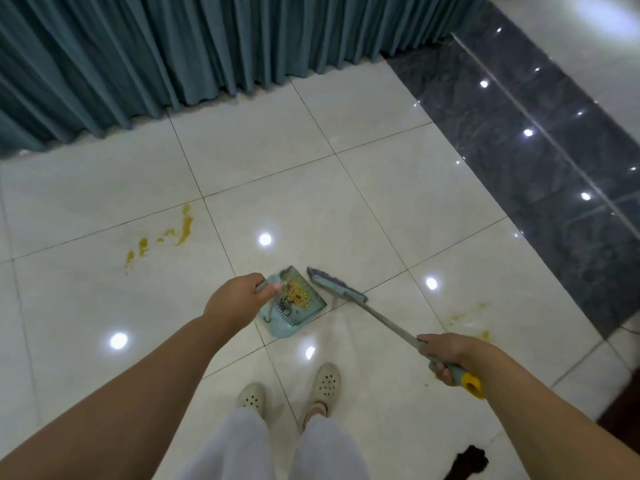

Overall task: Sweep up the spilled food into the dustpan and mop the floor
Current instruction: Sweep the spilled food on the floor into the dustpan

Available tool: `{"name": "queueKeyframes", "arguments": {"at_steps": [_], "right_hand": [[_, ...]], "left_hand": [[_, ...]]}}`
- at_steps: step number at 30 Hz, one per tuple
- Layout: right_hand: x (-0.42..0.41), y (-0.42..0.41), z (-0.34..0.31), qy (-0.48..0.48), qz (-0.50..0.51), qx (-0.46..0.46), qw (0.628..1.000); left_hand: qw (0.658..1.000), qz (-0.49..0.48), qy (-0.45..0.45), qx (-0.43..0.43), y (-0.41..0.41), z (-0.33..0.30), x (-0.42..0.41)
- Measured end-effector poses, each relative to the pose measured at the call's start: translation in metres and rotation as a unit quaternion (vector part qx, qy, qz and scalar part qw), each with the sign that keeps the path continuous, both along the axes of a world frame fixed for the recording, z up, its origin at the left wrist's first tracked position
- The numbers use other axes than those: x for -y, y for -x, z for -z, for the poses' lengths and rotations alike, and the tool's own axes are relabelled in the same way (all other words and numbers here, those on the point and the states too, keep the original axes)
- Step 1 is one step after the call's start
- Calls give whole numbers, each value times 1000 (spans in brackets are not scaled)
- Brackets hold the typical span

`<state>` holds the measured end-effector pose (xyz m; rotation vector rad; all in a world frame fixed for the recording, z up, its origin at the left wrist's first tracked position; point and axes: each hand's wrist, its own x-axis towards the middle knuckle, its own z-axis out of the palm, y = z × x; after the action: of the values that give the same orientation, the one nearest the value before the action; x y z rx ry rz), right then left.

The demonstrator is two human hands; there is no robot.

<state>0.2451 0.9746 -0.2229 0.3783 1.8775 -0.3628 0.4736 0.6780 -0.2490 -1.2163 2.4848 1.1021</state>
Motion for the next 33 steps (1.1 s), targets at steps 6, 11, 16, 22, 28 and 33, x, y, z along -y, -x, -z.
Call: {"name": "queueKeyframes", "arguments": {"at_steps": [6,11,16,22,28,33], "right_hand": [[-10,-2,-8,59,118,36,991],[11,-35,12,62,123,55,989],[21,-66,15,61,98,125,985],[-6,-60,-9,105,171,168,965],[-16,-56,-22,105,169,117,973],[7,-69,4,70,148,85,983]], "left_hand": [[1000,17,20,13,-6,-2,2],[999,28,15,21,-13,3,-2],[998,46,15,33,-18,4,4],[998,61,16,23,-25,8,3],[998,55,17,29,-37,5,5],[997,52,44,32,-53,6,11]]}}
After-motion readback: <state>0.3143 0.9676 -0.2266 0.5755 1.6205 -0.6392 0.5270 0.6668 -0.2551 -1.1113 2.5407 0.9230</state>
